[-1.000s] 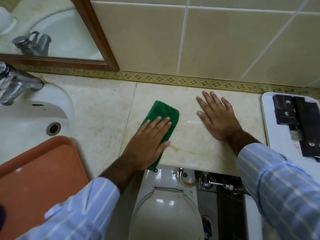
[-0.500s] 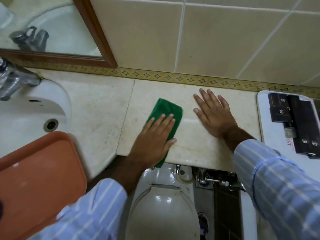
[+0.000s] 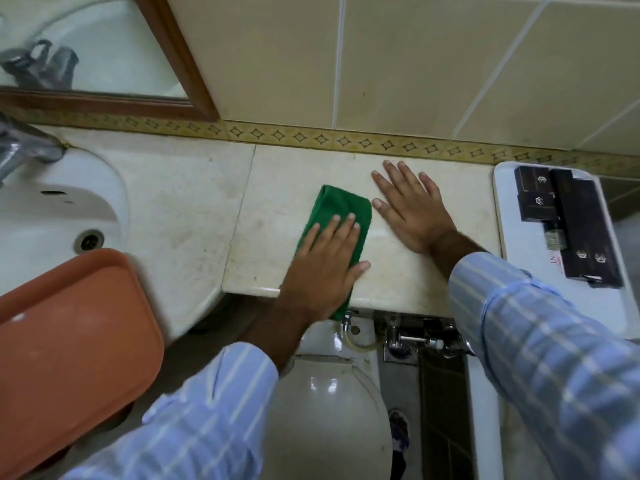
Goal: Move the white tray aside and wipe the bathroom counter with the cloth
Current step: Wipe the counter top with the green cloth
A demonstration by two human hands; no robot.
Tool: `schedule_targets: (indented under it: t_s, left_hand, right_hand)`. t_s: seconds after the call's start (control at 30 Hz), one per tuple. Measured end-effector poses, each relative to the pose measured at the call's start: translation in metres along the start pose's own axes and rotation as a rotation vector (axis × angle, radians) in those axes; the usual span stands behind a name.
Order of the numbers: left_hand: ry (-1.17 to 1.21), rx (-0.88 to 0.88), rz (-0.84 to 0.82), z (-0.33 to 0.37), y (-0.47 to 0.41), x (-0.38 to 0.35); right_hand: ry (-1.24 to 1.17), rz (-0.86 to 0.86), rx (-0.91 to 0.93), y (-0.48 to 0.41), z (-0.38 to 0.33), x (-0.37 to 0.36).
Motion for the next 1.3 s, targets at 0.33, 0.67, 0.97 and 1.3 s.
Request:
schedule_targets:
  t_s: [0.33,0.67,0.97,1.3]
  left_hand:
    - [-0.021,0.496,0.199,-0.147,-0.005,0.04]
    - [-0.027,0.484,0.23,-0.149,-0.007,0.038]
    - [-0.044,0.491,0.239,-0.148,-0.009,0.038]
    - [-0.033,0.474,0.264,-0.149,-0.008,0.04]
  right_hand:
    - [-0.411,0.389,-0.216,0.015,-0.058,0.054]
    - [-0.124,0.178,-0.367,0.076,-0.123,-0.024]
    - [-0.091,0.16,-0.576,0.062,-0.09,-0.013]
    - [-0.059,0.283,-0.555,0.12,-0.051,-0.014]
Point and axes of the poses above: each hand's wrist, its own y-axis away from the middle knuckle, its own x-axis out of the back of the hand, z = x × y, the point moved 10 cm from there along -y, towards the middle knuckle, and after that the axes turned 11 degrees about x, right-handed, at the moved point
